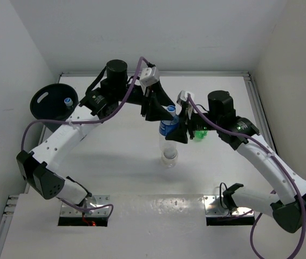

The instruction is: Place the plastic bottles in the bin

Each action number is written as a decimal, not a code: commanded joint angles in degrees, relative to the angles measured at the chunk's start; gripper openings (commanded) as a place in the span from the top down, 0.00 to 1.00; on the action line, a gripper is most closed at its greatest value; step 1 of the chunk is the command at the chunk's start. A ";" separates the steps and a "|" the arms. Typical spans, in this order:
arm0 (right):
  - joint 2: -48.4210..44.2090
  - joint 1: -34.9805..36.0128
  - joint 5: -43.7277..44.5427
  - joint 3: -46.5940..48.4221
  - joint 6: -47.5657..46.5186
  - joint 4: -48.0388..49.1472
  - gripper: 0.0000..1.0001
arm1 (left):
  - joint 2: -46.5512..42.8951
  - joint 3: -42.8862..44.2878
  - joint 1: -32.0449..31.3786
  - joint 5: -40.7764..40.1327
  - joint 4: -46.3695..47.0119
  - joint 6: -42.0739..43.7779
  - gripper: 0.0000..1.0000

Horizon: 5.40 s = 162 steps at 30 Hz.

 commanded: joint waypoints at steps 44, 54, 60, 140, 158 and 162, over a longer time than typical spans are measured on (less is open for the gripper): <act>8.74 -28.33 1.69 0.12 8.40 2.30 0.01 | 4.43 19.63 76.83 -18.85 -11.50 -2.52 1.00; 10.67 -28.59 2.40 -2.08 7.96 4.41 0.01 | -1.28 -0.90 76.84 -14.54 3.65 -3.21 1.00; 12.86 -28.59 2.40 -2.78 7.16 5.29 0.01 | -3.32 -11.67 72.89 -16.47 23.64 -5.15 1.00; 14.72 7.00 3.27 19.72 8.22 5.64 0.87 | -12.89 -18.87 17.16 -6.45 39.57 -40.22 0.15; 12.70 5.95 5.91 18.05 8.48 7.49 0.90 | -14.56 -25.47 21.12 -7.06 41.15 -45.76 0.54; 12.87 6.13 7.05 17.87 8.40 7.49 0.88 | -14.56 -25.47 21.12 -7.06 39.93 -45.15 0.81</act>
